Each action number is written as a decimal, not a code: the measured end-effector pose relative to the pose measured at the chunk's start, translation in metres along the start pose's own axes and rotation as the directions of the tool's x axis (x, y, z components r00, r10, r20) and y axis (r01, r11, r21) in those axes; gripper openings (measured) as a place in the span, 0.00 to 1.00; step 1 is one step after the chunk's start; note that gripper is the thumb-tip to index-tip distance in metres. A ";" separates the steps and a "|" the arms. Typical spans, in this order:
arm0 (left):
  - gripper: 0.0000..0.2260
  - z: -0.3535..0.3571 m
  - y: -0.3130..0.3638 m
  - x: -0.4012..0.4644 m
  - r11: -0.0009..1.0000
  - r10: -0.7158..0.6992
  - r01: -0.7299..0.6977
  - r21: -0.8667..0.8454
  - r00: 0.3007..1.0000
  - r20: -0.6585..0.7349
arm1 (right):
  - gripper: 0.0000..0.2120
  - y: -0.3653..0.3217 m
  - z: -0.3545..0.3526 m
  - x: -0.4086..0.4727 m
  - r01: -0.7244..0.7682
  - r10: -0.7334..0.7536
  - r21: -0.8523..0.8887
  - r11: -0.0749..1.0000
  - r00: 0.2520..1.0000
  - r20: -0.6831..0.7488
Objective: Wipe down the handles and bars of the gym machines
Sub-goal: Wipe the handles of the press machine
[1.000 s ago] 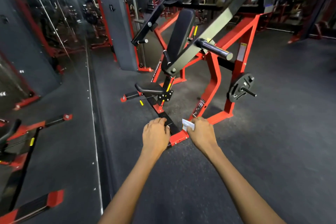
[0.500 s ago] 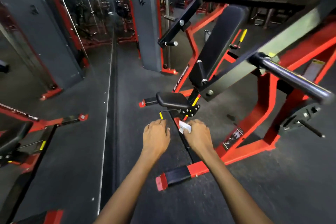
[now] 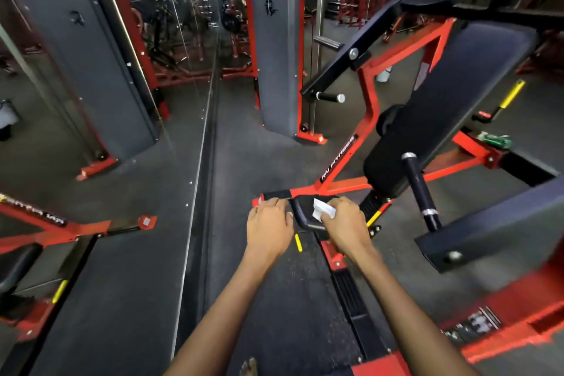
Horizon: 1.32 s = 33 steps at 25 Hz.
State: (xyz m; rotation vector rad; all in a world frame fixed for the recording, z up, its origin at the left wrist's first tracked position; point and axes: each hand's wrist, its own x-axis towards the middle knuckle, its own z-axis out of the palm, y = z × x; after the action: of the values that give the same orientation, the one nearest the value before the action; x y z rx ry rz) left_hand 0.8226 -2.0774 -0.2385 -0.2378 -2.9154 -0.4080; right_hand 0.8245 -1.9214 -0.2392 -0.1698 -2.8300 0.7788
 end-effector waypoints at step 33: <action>0.13 0.198 -0.138 0.904 0.701 0.696 -0.661 -0.268 0.717 0.050 | 0.06 -0.044 0.202 0.779 -0.506 0.615 0.350 0.788 0.665 -0.423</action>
State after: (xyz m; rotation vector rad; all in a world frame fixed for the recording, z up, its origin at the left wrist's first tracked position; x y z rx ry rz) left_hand -0.1110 -2.0328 -0.2741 -1.3887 -2.6251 -0.6070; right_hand 0.0188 -1.9321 -0.2600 -1.1003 -2.1450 0.9473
